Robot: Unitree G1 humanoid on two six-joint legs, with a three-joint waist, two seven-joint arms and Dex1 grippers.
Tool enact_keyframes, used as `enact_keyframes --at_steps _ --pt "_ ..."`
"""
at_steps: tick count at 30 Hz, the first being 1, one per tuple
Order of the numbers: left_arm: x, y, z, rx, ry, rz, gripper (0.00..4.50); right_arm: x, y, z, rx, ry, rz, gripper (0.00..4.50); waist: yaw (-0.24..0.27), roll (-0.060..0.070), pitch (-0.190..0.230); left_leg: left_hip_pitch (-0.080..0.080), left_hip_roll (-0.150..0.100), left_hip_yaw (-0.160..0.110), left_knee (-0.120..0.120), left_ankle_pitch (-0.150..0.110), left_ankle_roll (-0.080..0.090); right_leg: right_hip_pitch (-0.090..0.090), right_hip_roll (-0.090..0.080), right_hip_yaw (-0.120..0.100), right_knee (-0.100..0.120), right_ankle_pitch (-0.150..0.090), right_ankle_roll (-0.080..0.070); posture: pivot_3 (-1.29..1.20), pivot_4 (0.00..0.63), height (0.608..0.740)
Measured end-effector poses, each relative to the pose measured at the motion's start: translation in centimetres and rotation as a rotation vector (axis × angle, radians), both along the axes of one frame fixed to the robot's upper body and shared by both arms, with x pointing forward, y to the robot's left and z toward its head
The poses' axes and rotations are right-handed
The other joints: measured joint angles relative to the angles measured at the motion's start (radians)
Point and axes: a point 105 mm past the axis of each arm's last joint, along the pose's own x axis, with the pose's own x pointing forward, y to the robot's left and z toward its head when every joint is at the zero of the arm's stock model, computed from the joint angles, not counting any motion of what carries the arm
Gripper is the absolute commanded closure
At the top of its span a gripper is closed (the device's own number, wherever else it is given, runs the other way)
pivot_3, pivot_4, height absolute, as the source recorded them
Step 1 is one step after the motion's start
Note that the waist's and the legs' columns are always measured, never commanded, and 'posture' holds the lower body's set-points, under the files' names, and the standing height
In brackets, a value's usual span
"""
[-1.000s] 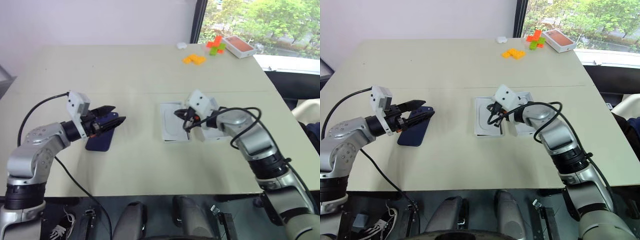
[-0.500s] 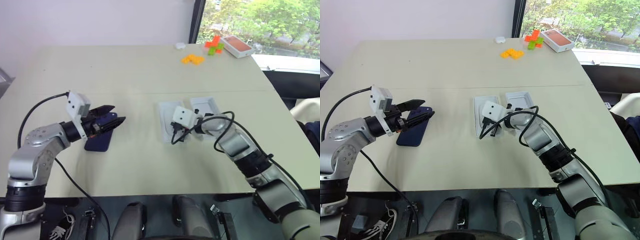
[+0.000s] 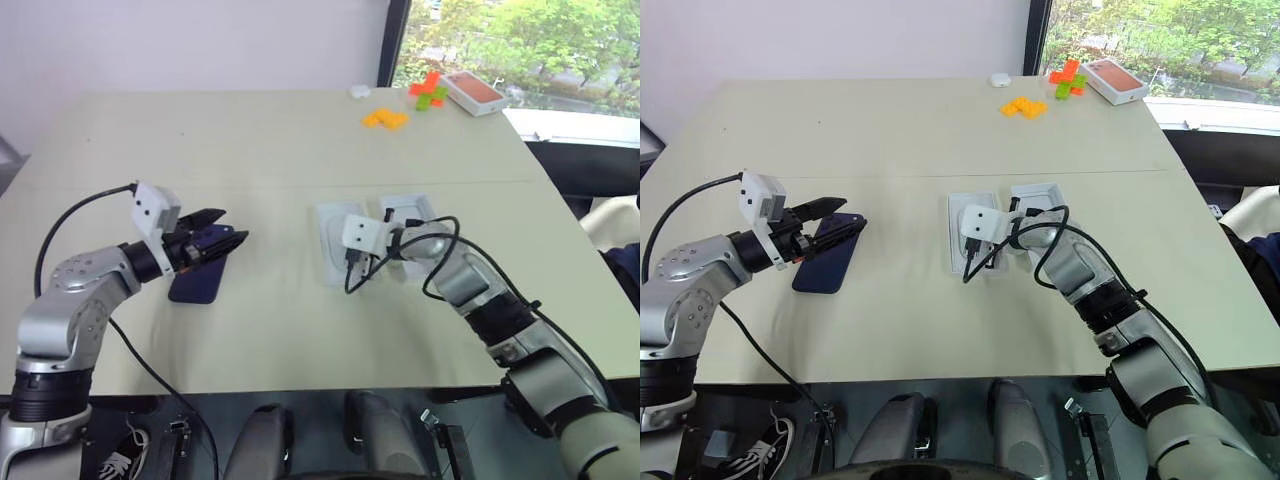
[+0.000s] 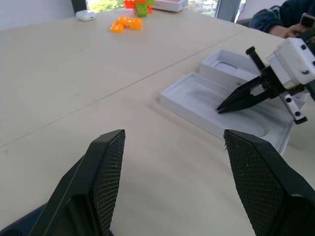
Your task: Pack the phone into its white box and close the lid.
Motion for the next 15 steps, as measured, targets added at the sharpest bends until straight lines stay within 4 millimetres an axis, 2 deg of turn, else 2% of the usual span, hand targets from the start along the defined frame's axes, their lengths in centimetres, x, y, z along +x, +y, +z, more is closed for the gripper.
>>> enact_keyframes --at_steps 3,6,8,10,12,13,15 --pt "0.2 0.3 -0.2 0.000 0.011 0.017 1.11 -0.2 0.3 0.0 0.037 0.026 -0.005 4.41 0.000 0.000 0.000 0.000 0.000 0.000 0.000 0.000 0.000 0.000 0.000 0.000 0.000 0.000 0.000 0.00 0.150 0.740" --pt "0.8 0.9 -0.4 -0.003 0.051 0.054 1.11 -0.4 1.5 0.5 0.166 0.087 -0.010 4.41 -0.004 0.000 0.000 0.000 0.001 0.000 0.000 0.000 0.000 0.000 0.001 0.000 0.001 0.000 0.000 0.00 0.150 0.740" --pt "1.0 1.4 -0.5 -0.004 0.074 0.075 1.11 -0.5 2.3 2.1 0.302 0.113 -0.006 4.41 -0.003 0.000 0.000 0.000 0.001 -0.001 0.000 0.000 0.000 -0.001 0.001 0.000 0.001 0.000 0.000 0.00 0.150 0.740" --pt "1.1 2.1 -0.7 -0.008 0.107 0.096 1.11 -0.3 2.3 5.0 0.452 0.106 0.001 4.41 -0.001 0.001 0.000 -0.001 0.001 -0.001 0.000 0.000 0.000 -0.001 0.001 0.000 0.001 0.000 0.000 0.00 0.150 0.740" --pt "1.2 3.0 -0.7 -0.013 0.129 0.118 1.11 -0.2 1.7 7.7 0.514 0.062 0.020 4.41 0.001 0.001 0.000 0.000 0.000 -0.001 0.000 0.000 0.000 -0.001 0.000 0.000 0.000 0.000 0.000 0.00 0.150 0.740" --pt "1.2 3.5 -0.8 -0.015 0.139 0.132 1.11 -0.4 1.5 8.4 0.522 0.043 0.034 4.41 0.001 0.000 0.000 0.000 0.000 -0.001 0.000 0.000 0.000 -0.001 0.000 -0.001 0.000 0.000 0.000 0.00 0.150 0.740" --pt "1.2 4.2 -0.9 -0.009 0.152 0.148 1.11 -0.7 1.6 8.8 0.517 0.032 0.056 4.41 0.001 0.000 0.000 0.000 0.000 -0.001 0.000 0.000 0.000 -0.001 0.000 -0.001 0.000 0.000 0.000 0.00 0.150 0.740"
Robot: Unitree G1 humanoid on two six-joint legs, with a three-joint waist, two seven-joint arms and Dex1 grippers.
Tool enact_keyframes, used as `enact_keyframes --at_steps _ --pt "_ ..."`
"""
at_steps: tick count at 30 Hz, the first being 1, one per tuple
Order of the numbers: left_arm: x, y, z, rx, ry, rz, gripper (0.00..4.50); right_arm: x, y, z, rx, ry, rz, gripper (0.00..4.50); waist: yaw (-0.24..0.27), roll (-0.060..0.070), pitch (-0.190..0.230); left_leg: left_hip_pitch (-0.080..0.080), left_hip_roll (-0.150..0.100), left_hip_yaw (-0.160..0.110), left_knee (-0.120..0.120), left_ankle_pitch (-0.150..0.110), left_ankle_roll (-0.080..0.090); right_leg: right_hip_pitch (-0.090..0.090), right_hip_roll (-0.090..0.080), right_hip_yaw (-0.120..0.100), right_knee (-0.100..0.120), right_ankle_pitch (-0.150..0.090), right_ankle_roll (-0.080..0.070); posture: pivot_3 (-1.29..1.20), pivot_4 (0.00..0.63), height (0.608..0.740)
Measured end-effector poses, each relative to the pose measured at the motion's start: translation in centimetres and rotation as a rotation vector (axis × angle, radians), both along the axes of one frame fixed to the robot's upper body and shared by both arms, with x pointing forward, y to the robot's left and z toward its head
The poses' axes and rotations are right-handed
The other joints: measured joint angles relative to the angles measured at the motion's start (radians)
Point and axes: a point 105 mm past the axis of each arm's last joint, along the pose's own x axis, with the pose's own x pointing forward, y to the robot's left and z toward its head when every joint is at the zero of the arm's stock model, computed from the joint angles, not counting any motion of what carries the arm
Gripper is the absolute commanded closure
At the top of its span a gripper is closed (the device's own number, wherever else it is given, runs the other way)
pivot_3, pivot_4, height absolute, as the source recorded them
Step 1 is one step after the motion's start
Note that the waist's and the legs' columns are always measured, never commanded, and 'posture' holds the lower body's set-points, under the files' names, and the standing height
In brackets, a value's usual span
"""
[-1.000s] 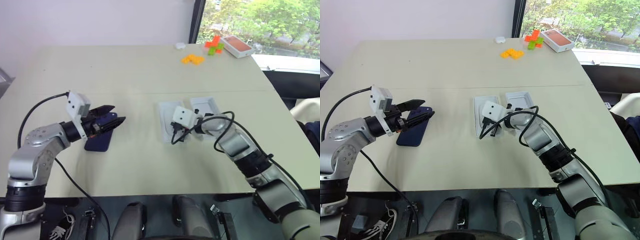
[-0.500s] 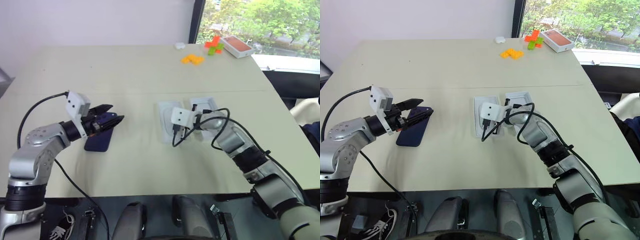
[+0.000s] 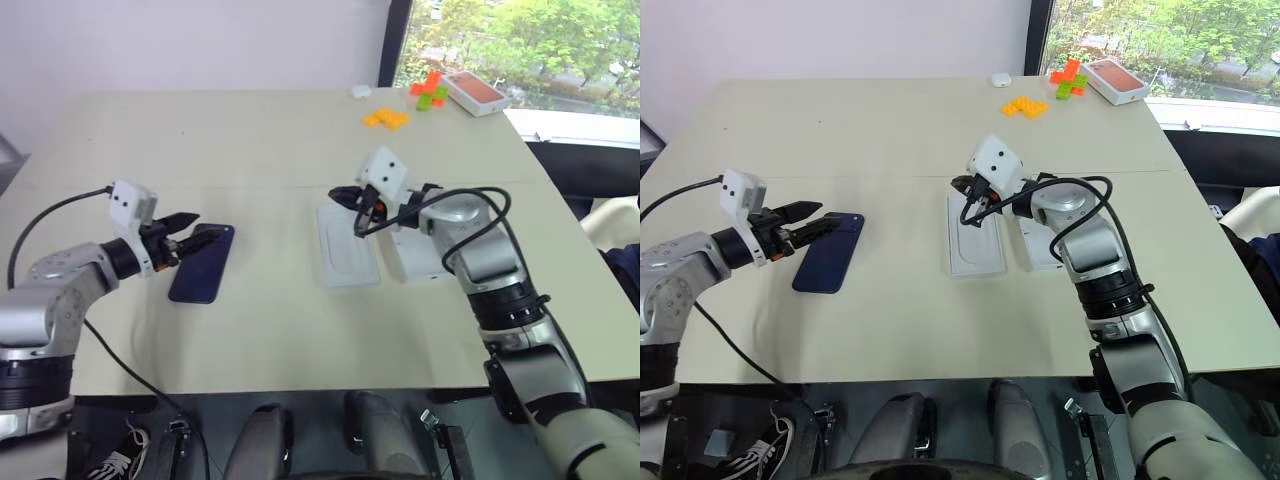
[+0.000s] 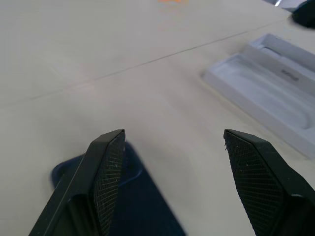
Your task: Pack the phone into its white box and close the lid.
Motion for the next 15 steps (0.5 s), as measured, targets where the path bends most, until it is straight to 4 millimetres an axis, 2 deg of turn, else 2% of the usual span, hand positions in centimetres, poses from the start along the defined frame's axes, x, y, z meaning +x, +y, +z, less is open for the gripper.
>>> enact_keyframes --at_steps 4,9,15 --pt "0.4 1.6 -0.8 0.011 0.039 0.056 1.11 -0.5 1.0 -0.8 0.006 0.021 0.021 4.41 -0.002 0.000 0.000 0.000 0.000 0.000 0.000 0.000 0.000 -0.001 0.000 0.000 0.001 0.000 0.000 0.00 0.150 0.740" --pt "0.7 3.8 -1.7 0.017 0.090 0.125 1.11 -1.4 3.3 -1.8 -0.019 0.005 0.062 4.41 -0.004 0.000 0.000 0.000 0.001 0.000 0.000 0.000 0.000 -0.001 0.000 0.000 0.001 0.000 0.000 0.00 0.150 0.740" --pt "0.1 6.4 -3.0 -0.004 0.209 0.184 1.11 -1.7 6.3 -3.2 -0.111 -0.108 0.097 4.41 -0.004 0.000 0.000 -0.001 0.000 0.001 0.000 0.000 0.000 -0.002 0.000 0.000 0.001 0.000 0.000 0.00 0.150 0.740"
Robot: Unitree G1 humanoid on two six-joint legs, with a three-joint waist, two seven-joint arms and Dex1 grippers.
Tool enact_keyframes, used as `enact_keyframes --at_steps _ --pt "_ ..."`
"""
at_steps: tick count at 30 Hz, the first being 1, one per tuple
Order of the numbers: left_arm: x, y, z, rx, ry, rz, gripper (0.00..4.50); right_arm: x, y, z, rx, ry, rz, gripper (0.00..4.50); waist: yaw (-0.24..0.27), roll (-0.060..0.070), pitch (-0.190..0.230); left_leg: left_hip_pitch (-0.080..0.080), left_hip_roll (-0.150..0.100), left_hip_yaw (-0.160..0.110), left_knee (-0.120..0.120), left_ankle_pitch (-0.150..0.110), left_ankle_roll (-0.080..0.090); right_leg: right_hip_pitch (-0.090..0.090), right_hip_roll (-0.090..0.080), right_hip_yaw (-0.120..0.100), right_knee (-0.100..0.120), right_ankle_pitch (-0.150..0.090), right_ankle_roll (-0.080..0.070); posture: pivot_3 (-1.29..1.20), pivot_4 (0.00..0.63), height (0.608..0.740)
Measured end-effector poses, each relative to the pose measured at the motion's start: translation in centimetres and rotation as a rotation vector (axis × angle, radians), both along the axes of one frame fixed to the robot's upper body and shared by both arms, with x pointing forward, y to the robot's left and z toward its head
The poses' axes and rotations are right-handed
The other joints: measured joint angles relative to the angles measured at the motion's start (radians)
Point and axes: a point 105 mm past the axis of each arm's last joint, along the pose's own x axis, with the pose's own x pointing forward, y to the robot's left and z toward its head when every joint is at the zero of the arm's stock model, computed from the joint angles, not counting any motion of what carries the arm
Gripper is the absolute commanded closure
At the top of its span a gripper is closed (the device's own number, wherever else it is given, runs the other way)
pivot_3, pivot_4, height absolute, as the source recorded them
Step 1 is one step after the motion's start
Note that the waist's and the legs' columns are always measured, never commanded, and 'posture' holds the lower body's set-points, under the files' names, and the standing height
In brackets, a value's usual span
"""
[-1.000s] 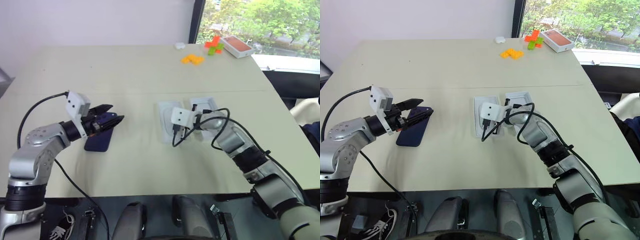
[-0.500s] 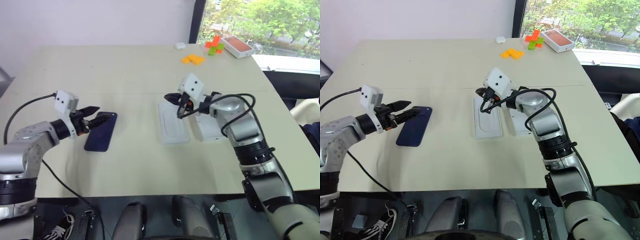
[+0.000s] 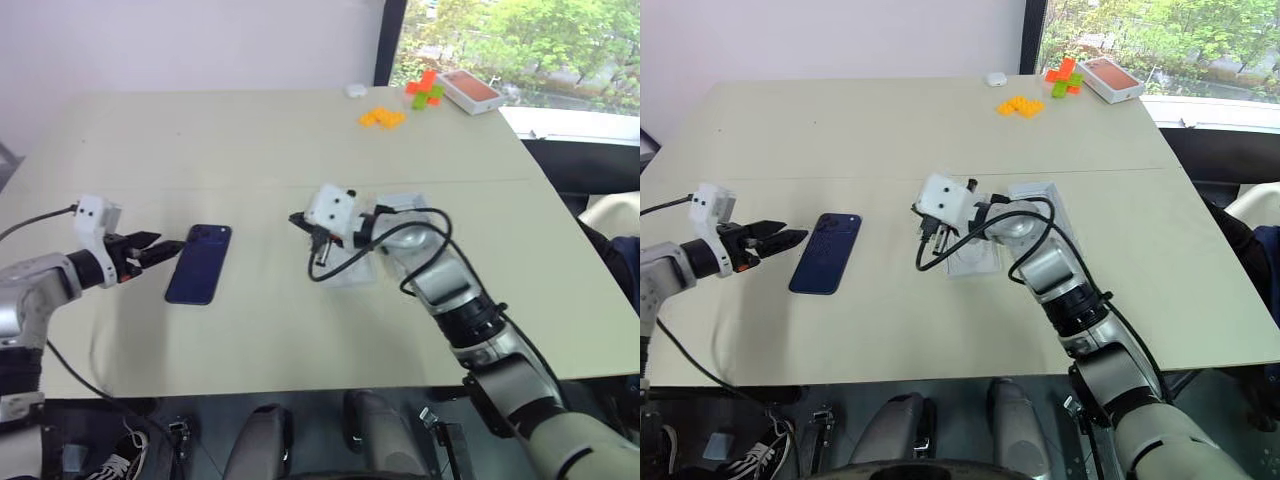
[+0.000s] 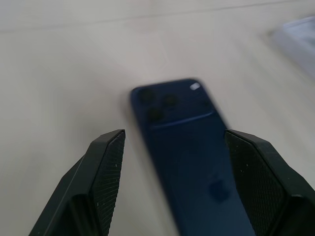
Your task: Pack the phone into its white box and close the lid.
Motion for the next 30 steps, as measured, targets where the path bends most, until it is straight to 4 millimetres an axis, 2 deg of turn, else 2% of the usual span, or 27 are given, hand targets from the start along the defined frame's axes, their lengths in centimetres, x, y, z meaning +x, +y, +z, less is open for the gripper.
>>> enact_keyframes --at_steps 4,9,13,19,27,30 --pt "0.2 1.4 -1.0 -0.089 0.118 0.089 1.11 0.1 1.0 -1.2 -0.070 -0.059 0.012 4.41 0.004 -0.001 0.000 -0.001 -0.001 -0.001 0.000 0.000 0.000 0.000 0.000 -0.001 0.000 0.000 0.000 0.00 0.150 0.740" --pt "0.4 0.9 -1.4 -0.161 0.216 0.092 1.11 0.0 2.1 -2.2 -0.113 -0.074 0.033 4.41 -0.001 -0.001 0.000 -0.001 -0.001 0.000 0.000 0.000 0.000 0.000 0.000 0.000 0.000 0.000 0.000 0.00 0.150 0.740" --pt "0.4 -1.0 -2.0 -0.257 0.314 0.039 1.11 -0.1 2.3 -2.5 -0.127 -0.075 0.041 4.41 0.000 -0.001 0.000 -0.001 -0.001 -0.001 0.000 0.000 0.000 -0.001 0.000 -0.001 0.001 0.000 0.000 0.00 0.150 0.740" --pt "0.6 -2.6 -2.0 -0.348 0.418 0.000 1.11 -0.2 1.9 -3.0 -0.153 -0.074 0.060 4.41 0.001 -0.001 0.000 0.000 -0.001 -0.001 0.000 0.000 -0.001 0.000 0.000 0.000 0.002 0.000 0.000 0.00 0.150 0.740" --pt "0.7 -5.1 -2.3 -0.431 0.479 -0.067 1.11 -1.0 2.2 -4.5 -0.206 -0.078 0.107 4.41 0.007 -0.001 -0.001 0.002 -0.003 -0.001 0.000 0.000 -0.001 0.003 -0.002 0.000 0.001 0.000 0.000 0.00 0.150 0.740" --pt "0.3 -6.0 -2.3 -0.439 0.504 -0.098 1.11 -1.2 2.4 -6.2 -0.274 -0.081 0.128 4.41 0.007 -0.002 -0.001 0.002 -0.003 -0.002 0.000 0.000 -0.001 0.004 -0.002 0.000 0.001 0.000 0.000 0.00 0.150 0.740"
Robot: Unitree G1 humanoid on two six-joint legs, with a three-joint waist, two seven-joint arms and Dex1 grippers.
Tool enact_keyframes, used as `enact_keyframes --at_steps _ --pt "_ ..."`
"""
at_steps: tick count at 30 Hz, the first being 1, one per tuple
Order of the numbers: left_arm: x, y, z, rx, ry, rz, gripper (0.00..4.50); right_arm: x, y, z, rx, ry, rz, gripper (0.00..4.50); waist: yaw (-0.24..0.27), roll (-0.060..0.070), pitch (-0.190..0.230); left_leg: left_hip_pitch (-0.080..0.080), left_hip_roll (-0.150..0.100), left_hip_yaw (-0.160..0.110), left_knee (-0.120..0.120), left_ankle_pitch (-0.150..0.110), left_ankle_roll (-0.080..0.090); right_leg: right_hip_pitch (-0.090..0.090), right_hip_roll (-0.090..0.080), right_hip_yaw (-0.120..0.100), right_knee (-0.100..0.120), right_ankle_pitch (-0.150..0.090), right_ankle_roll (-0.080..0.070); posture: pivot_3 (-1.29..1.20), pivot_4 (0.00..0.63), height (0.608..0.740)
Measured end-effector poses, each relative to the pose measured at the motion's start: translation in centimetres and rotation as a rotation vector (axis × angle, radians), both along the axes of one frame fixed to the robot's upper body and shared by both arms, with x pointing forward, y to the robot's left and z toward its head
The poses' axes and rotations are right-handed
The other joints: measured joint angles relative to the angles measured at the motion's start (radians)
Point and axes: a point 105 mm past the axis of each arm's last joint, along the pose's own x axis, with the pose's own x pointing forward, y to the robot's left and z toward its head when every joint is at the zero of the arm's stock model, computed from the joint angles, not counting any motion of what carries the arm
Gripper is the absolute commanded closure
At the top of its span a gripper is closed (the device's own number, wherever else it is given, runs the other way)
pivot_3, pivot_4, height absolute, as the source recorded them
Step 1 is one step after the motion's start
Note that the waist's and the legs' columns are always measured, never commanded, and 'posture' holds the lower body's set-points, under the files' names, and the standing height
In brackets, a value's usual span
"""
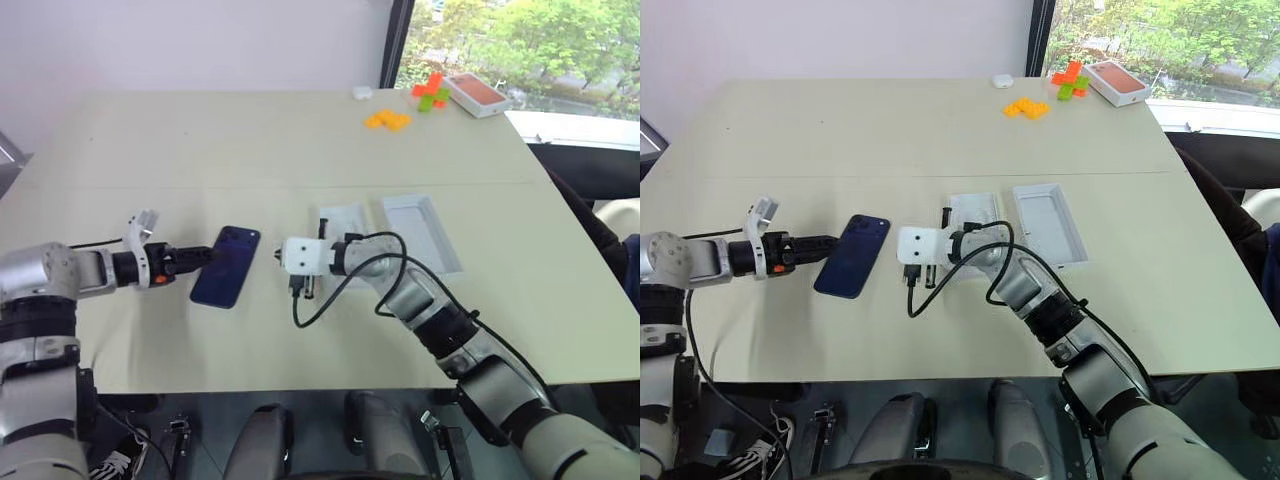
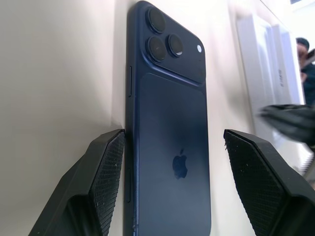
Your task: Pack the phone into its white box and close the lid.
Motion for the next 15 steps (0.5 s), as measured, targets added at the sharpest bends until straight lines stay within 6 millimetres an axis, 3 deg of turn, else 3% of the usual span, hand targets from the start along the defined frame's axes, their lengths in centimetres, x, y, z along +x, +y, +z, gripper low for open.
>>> enact_keyframes --at_steps 2,15 --pt "-0.5 -0.8 0.0 -0.019 0.011 -0.032 1.11 0.0 0.0 -1.0 -0.039 0.006 0.006 4.41 -0.001 0.000 0.000 -0.001 0.000 0.000 0.000 0.000 0.000 0.000 0.000 0.000 0.000 0.000 0.000 0.00 0.150 0.740" --pt "-1.4 -2.7 -0.8 -0.103 0.068 -0.048 1.11 0.2 1.1 -1.3 -0.138 -0.052 0.066 4.41 -0.004 0.001 -0.002 0.004 0.000 -0.001 0.000 0.000 -0.001 0.003 0.000 0.000 0.001 0.000 0.000 0.00 0.150 0.740"
